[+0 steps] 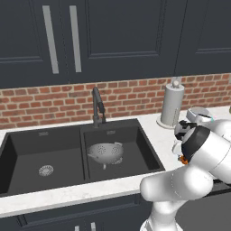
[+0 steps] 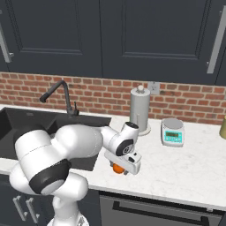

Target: Put the colander in the sink, put the orange in the colander, and turn on the sink faucet and pour water over the colander.

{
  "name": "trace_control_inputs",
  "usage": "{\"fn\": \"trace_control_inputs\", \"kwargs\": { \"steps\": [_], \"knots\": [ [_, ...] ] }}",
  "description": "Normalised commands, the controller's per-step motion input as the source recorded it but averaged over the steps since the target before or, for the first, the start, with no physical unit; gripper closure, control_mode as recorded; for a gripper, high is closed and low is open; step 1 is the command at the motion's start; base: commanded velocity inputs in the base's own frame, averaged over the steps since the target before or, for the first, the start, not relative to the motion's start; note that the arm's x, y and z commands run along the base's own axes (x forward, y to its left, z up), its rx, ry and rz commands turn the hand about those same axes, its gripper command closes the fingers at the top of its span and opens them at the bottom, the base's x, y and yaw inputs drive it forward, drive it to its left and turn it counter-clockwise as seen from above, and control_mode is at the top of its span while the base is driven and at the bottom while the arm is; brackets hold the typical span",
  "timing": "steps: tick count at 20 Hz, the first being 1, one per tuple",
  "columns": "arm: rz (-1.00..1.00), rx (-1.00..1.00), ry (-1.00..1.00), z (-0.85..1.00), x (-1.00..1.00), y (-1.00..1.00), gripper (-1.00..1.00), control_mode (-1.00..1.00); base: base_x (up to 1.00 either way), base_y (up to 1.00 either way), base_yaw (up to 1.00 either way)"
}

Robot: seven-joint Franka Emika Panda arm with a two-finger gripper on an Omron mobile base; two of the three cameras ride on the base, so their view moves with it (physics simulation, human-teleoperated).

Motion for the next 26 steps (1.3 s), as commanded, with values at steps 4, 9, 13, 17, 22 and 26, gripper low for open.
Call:
{"fn": "trace_control_inputs", "kwargs": {
  "steps": [4, 9, 13, 17, 22, 26],
  "knots": [
    [0.00, 0.00, 0.00, -0.03, 0.00, 0.02, 1.00, -1.00, 0.00, 0.00, 0.00],
    [0.00, 0.01, -0.13, 0.19, -0.01, 0.42, 1.00, -1.00, 0.00, 0.00, 0.00],
    [0.00, 0.06, -0.20, 0.47, 0.11, 0.86, 1.00, -1.00, 0.00, 0.00, 0.00],
    [0.01, 0.09, -0.12, 0.37, 0.42, 1.00, 1.00, -1.00, 0.00, 0.00, 0.00],
    [0.02, 0.10, -0.05, 0.18, 0.69, 1.00, 1.00, -1.00, 0.00, 0.00, 0.00],
    [0.03, 0.13, 0.00, 0.12, 0.92, 0.85, 1.00, -1.00, 0.00, 0.00, 0.00]
  ]
}}
